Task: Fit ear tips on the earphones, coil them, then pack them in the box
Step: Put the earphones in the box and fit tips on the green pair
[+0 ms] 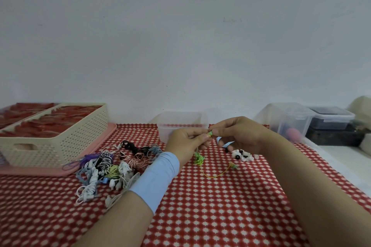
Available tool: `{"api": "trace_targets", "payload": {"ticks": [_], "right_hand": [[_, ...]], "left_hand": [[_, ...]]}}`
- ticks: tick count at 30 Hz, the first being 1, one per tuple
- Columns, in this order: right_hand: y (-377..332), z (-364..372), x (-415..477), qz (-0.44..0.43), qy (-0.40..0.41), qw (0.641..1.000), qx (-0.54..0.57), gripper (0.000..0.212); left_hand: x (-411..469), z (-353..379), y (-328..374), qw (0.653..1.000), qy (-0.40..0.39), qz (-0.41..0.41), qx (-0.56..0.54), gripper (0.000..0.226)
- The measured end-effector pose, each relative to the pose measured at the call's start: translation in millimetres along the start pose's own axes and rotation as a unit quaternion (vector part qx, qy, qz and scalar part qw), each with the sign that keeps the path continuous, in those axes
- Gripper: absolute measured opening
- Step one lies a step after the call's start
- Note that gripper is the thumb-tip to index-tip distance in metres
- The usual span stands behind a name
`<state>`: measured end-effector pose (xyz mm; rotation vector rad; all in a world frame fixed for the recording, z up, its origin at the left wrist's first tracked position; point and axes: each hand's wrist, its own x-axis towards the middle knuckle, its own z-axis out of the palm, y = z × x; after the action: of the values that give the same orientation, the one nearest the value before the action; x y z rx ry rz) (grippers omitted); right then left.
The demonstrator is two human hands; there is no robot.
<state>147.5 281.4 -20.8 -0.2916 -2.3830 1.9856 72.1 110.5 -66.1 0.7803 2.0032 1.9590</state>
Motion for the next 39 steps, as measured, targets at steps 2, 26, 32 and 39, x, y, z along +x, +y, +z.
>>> {"api": "trace_targets", "payload": {"ticks": [2,26,32,39], "right_hand": [[1,0,0,0.001,-0.003,1.0,0.001,0.011],[5,6,0,-0.02,-0.017,0.998,-0.056,0.013],[6,12,1,-0.04,0.013,0.998,-0.053,0.012],[4,12,0,-0.071,0.002,0.995,-0.07,0.012]], "left_hand": [[0,1,0,1.0,-0.001,0.001,-0.009,0.017],[1,-14,2,0.985,-0.093,-0.122,-0.074,0.015],[2,-16,1,0.985,-0.073,-0.122,-0.095,0.017],[4,-18,-2,0.977,-0.078,-0.143,-0.139,0.018]]}}
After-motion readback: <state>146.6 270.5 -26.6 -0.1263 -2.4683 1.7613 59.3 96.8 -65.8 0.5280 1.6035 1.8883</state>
